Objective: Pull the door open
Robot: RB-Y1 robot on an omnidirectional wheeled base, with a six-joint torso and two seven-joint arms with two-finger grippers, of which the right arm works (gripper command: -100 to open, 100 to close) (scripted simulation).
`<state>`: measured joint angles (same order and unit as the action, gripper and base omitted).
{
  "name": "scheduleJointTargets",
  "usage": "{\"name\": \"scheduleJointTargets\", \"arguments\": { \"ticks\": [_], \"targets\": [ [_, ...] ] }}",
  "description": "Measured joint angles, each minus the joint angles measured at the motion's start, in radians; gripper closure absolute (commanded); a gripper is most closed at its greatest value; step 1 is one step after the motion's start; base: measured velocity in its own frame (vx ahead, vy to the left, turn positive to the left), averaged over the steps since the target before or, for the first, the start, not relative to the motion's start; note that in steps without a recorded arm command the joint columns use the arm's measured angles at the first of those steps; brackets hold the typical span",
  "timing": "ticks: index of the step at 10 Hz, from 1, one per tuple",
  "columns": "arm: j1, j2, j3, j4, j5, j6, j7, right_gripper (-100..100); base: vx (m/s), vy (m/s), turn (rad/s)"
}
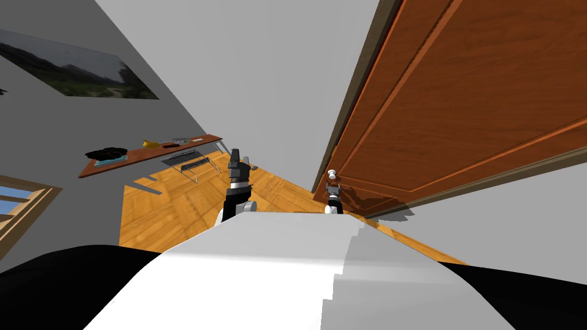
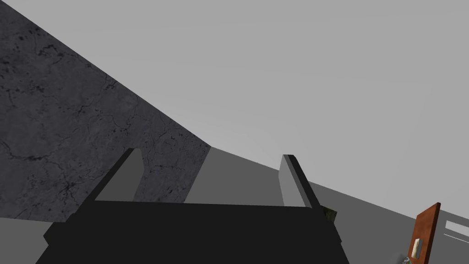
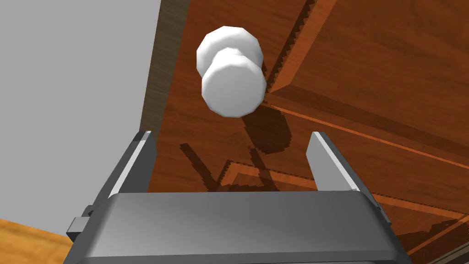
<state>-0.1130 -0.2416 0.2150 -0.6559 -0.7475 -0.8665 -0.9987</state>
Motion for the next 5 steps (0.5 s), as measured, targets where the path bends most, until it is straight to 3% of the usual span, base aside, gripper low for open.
{"name": "scheduleJointTargets", "arguments": {
  "ticks": [5],
  "targets": [
    [0.005,0.001,0.021,-0.014,-0.043,-0.001,-0.123,-100,-0.047,-0.018,0.042]
  ]
}}
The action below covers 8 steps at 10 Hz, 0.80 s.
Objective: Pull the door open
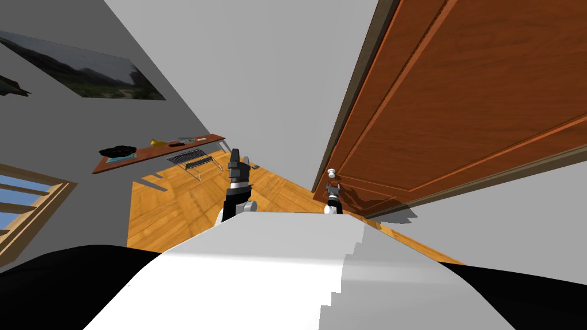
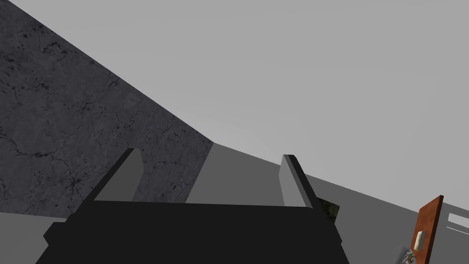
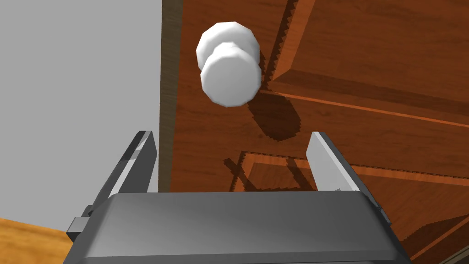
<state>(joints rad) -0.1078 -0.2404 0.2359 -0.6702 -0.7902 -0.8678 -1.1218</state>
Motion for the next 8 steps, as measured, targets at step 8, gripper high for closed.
{"name": "scheduleJointTargets", "arguments": {
  "ticks": [8],
  "targets": [
    [0.011,-0.022,0.020,0.004,-0.048,-0.011,-0.159,-100,0.034,-0.007,0.058]
  ]
}}
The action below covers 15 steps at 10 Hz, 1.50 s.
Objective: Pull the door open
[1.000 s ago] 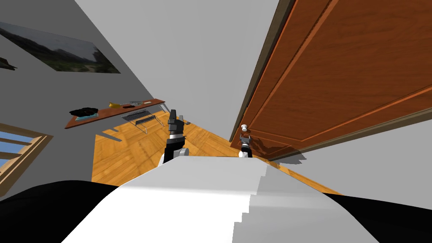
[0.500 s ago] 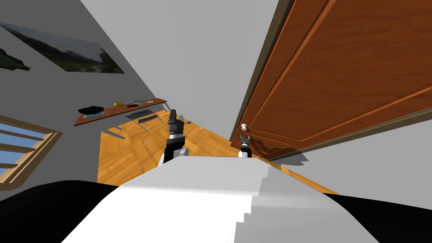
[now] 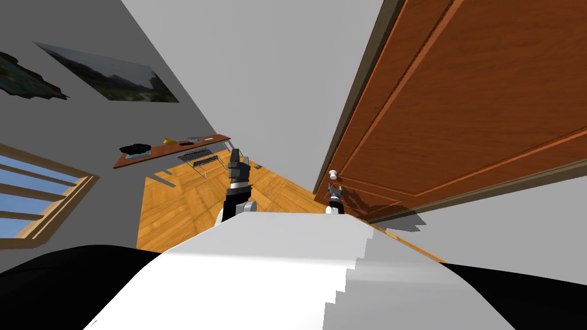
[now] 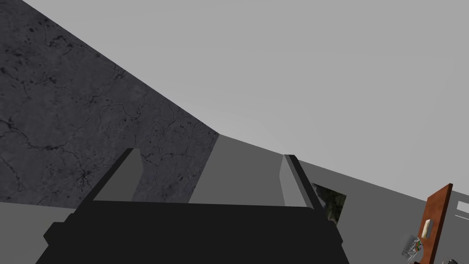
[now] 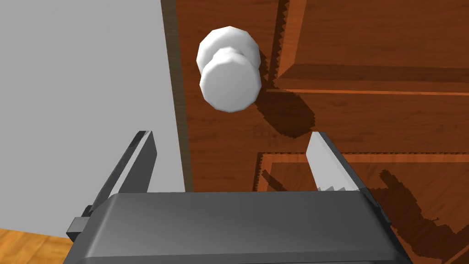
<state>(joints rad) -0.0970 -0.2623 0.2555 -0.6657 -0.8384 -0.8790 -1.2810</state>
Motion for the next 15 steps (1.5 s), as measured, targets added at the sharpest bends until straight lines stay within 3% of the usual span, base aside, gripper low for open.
{"name": "scheduleJointTargets", "arguments": {
  "ticks": [1,2,4,6,7,13,15],
  "targets": [
    [0.009,-0.013,-0.003,-0.005,-0.004,0.000,-0.011,-100,0.206,0.012,0.117],
    [-0.001,-0.026,0.003,0.044,-0.001,-0.022,-0.046,-100,0.138,-0.015,0.028],
    [0.036,-0.057,-0.008,-0.002,-0.012,-0.011,-0.058,-100,0.189,-0.033,0.118],
    [0.051,-0.093,-0.015,0.000,-0.022,-0.010,-0.089,-100,0.151,-0.035,0.060],
    [0.052,-0.096,-0.015,-0.001,-0.022,-0.010,-0.093,100,-0.013,-0.001,-0.026],
    [0.052,-0.093,-0.014,0.002,-0.022,-0.007,-0.089,100,-0.038,-0.002,0.019],
    [0.059,-0.109,0.005,-0.013,-0.014,-0.010,-0.105,100,-0.195,-0.014,0.081]
  ]
}}
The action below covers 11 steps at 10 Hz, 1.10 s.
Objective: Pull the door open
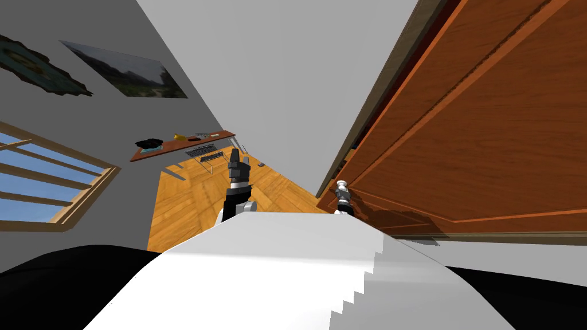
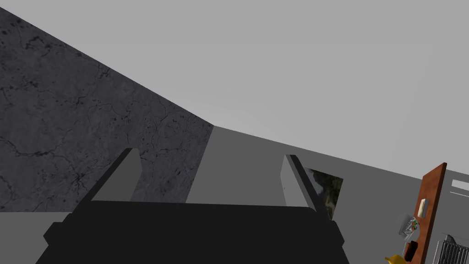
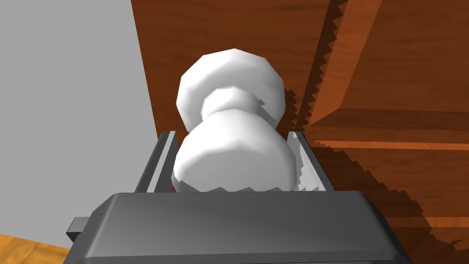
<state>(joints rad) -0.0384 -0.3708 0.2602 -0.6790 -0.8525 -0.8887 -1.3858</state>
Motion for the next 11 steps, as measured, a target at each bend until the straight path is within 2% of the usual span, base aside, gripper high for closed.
{"name": "scheduleJointTargets", "arguments": {
  "ticks": [2,6,7,8,11],
  "targets": [
    [0.001,-0.010,0.027,0.009,0.012,-0.007,-0.027,100,-0.224,-0.020,0.094],
    [0.030,-0.041,0.090,-0.029,0.036,-0.010,-0.076,100,-0.246,-0.019,0.094],
    [0.032,-0.050,0.103,-0.031,0.041,-0.011,-0.089,100,-0.099,0.010,0.010],
    [0.035,-0.049,0.106,-0.029,0.042,-0.010,-0.092,100,-0.180,-0.020,0.084],
    [0.048,-0.081,0.147,-0.042,0.057,-0.030,-0.128,100,-0.253,-0.037,0.104]
  ]
}}
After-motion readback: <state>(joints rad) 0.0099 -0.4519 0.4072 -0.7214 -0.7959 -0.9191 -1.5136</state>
